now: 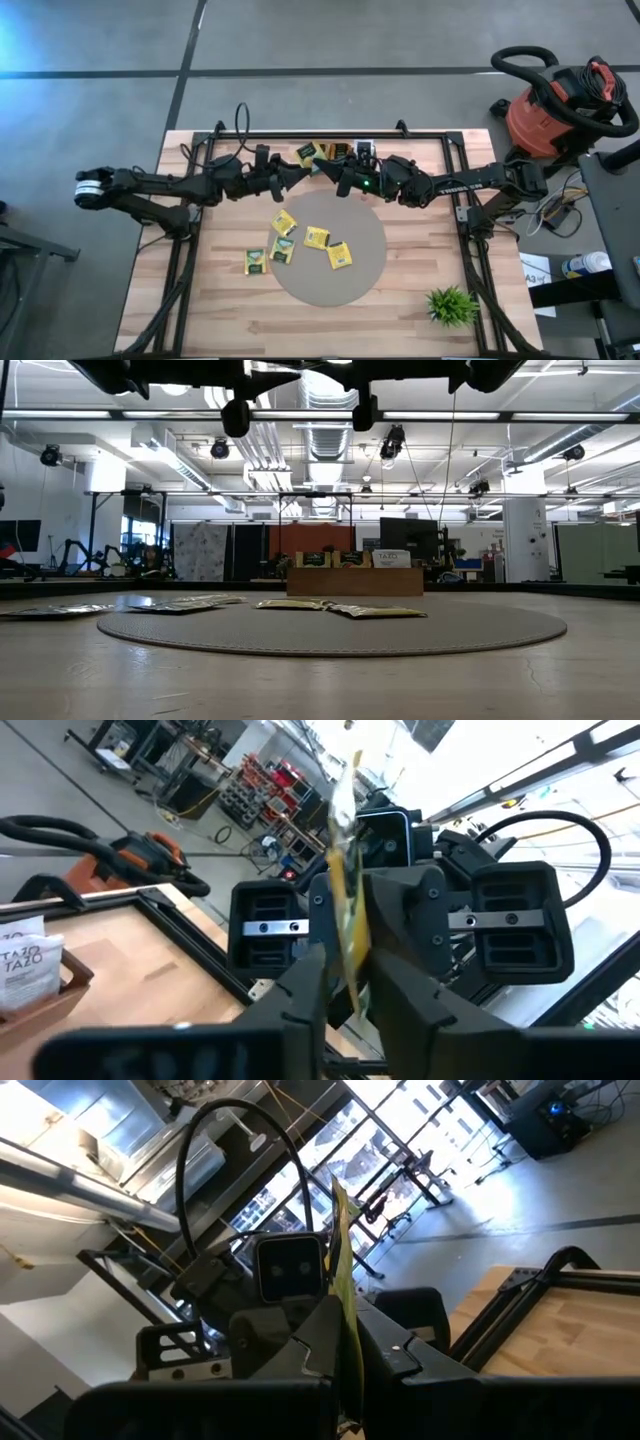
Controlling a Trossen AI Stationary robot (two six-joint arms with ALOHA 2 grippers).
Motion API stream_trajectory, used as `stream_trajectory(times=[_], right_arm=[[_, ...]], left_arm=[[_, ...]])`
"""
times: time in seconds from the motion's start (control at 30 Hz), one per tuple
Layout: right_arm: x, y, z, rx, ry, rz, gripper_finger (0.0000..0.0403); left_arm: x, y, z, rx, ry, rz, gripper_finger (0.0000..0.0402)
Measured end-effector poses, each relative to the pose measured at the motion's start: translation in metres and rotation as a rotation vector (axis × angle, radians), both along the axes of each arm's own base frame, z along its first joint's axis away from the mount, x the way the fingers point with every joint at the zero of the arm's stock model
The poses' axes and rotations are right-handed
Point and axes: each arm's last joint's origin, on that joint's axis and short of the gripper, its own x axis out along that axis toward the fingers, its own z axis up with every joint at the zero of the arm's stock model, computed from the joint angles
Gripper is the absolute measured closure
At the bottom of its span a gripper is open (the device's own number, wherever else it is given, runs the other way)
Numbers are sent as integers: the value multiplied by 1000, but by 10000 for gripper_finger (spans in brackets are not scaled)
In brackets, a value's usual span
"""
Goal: Pick & Place Tea
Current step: Put the yellow tea bag into the left compartment of the wooden organizer
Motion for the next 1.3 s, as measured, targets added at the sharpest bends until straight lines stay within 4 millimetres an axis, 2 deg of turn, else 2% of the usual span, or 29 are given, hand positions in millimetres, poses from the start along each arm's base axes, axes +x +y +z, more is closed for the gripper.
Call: stream_trajectory(times=[0.2, 0.43, 0.73, 0.9, 0.97, 1.07, 1.2, 1.3], right_arm=[[0, 0, 0, -1, 0, 0, 390], [0, 0, 0, -5, 1, 22, 383], [0, 1, -4, -97, 102, 35, 301], [-10, 1, -8, -115, 276, 81, 262], [-15, 0, -4, -161, 370, 158, 254], [-18, 2, 13, -252, 538, 256, 251], [-18, 2, 45, -445, 781, 315, 256], [-15, -1, 61, -511, 923, 308, 259]], left_arm=[[0, 0, 2, 27, 1, 1, 390], [0, 0, 1, 34, 12, 3, 397], [-10, 1, 5, 95, 73, 56, 400], [-25, 1, 2, 214, 230, 92, 400], [-29, 0, -4, 261, 328, 65, 400], [-28, -3, -15, 298, 431, -44, 400], [-19, -3, -26, 356, 487, -97, 401], [-13, -2, -29, 386, 509, -100, 401]])
